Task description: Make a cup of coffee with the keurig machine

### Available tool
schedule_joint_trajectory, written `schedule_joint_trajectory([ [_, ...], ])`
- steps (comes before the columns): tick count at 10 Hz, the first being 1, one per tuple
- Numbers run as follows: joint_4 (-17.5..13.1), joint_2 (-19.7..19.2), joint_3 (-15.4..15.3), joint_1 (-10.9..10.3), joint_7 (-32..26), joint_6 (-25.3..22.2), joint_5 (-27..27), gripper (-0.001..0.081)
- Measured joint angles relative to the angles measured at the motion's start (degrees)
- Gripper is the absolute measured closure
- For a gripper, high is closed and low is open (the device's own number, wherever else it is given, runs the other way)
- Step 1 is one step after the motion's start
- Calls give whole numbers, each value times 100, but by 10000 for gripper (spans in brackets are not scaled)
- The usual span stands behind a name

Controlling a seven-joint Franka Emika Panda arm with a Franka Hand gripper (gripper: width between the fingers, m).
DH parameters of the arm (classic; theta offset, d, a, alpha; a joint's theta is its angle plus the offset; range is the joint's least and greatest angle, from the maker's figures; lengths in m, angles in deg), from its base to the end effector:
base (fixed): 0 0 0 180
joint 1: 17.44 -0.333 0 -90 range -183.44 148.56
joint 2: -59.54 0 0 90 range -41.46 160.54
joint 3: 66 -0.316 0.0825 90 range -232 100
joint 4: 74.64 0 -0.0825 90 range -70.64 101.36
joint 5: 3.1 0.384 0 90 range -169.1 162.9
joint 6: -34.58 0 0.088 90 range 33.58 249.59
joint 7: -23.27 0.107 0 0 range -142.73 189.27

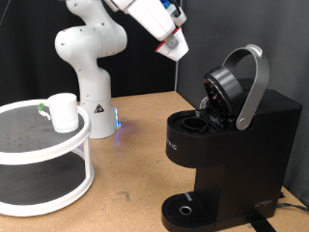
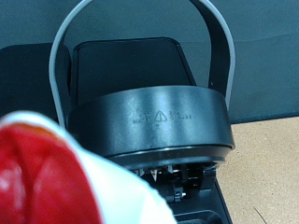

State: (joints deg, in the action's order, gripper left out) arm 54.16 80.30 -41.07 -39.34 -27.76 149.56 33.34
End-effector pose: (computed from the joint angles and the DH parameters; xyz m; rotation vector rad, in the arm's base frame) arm 0.4658 -0.0055 0.5216 -2.3564 -0.7294 -0.5010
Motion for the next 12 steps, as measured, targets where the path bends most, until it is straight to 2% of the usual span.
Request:
schedule_joint_trajectory([
  [2,64,2,32,4,-176,2,8,660],
  [5,280,-89,-2,5,-199,295,-49,660],
  [8,289,-462,-5,-24,-404,342,66,660],
  [12,291,-874,-43,-109,-724,663,332,660],
])
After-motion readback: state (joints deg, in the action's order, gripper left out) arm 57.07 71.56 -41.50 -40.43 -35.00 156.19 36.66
